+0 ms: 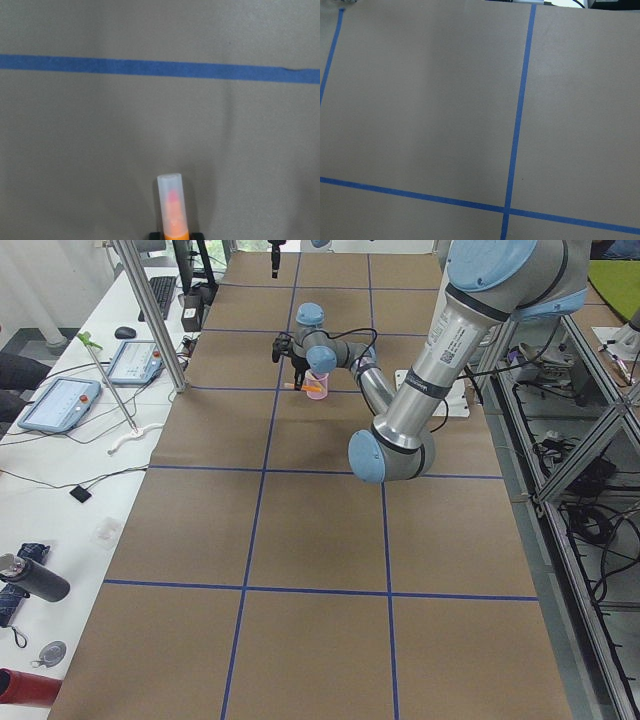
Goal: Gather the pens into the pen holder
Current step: 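Lift the orange marker with the left gripper and carry it over the cup, then open the left gripper to drop the orange marker into the cup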
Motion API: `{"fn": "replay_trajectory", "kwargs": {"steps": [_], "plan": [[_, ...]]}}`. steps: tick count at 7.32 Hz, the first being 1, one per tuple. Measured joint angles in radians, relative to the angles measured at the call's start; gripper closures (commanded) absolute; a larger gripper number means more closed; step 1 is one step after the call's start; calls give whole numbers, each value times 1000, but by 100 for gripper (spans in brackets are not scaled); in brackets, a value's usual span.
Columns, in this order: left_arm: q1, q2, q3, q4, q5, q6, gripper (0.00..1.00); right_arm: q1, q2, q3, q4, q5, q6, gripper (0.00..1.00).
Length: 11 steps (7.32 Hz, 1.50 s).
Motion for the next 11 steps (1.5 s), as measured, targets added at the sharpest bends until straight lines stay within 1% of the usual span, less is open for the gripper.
{"fn": "replay_trajectory", "kwargs": {"steps": [1, 2, 3, 4, 5, 6, 9, 11], "plan": [[0, 4, -54, -59, 18, 23, 100, 0, 0, -1, 0, 0, -1, 0], [4, 10, -72, -163, 50, 33, 100, 1, 0, -1, 0, 0, -1, 0], [11, 19, -57, -302, 91, 40, 100, 2, 0, -1, 0, 0, -2, 0], [16, 24, -21, -447, 132, 50, 100, 3, 1, -1, 0, 1, -3, 0], [27, 27, 15, -566, 180, 78, 100, 3, 1, -1, 0, 0, -3, 0], [47, 30, 42, -648, 231, 122, 100, 3, 1, -1, 0, 0, -3, 0], [118, 41, 115, -785, 355, 212, 100, 9, -3, -3, -1, 2, -32, 0], [155, 44, 147, -826, 398, 227, 100, 14, -9, -4, 0, 4, -43, 0]]}}
